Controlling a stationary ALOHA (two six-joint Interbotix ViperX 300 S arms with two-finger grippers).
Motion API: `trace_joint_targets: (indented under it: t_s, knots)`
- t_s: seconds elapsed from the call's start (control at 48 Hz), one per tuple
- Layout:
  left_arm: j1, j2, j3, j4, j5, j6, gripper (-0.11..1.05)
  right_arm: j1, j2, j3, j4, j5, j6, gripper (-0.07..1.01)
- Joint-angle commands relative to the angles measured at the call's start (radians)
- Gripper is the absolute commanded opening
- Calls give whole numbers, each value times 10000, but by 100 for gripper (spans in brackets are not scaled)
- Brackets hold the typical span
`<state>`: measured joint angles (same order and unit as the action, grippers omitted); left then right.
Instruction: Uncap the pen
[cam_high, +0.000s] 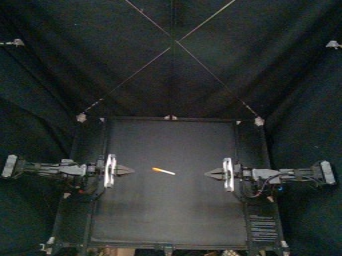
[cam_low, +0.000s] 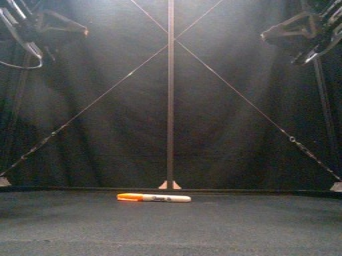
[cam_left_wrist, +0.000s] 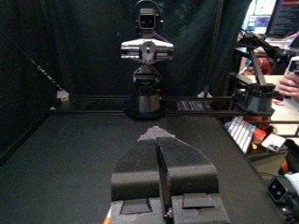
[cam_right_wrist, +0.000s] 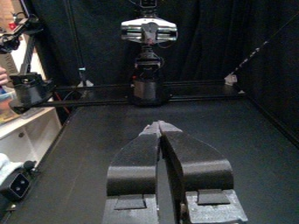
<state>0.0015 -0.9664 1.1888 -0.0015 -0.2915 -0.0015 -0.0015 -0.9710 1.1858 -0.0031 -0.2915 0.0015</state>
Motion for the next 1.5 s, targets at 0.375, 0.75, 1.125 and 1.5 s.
trace_joint_targets:
  t_s: [0.375, 0.75, 1.125, 1.5]
  knots:
    - [568, 2884, 61, -15, -1350, 61, 7, -997, 4633, -1197, 322, -1350, 138, 22]
    - [1012, 4479, -107, -15, -1856, 46, 24, -1503, 8529, -3007, 1902, -936, 46, 73]
    - [1028, 4694, -138, 0, -1856, 46, 28, -1519, 11183, -5200, 1289, 844, -15, 89]
    - [1012, 4709, -92, -15, -1856, 46, 28, -1856, 12287, -6059, 767, 1825, 61, 84]
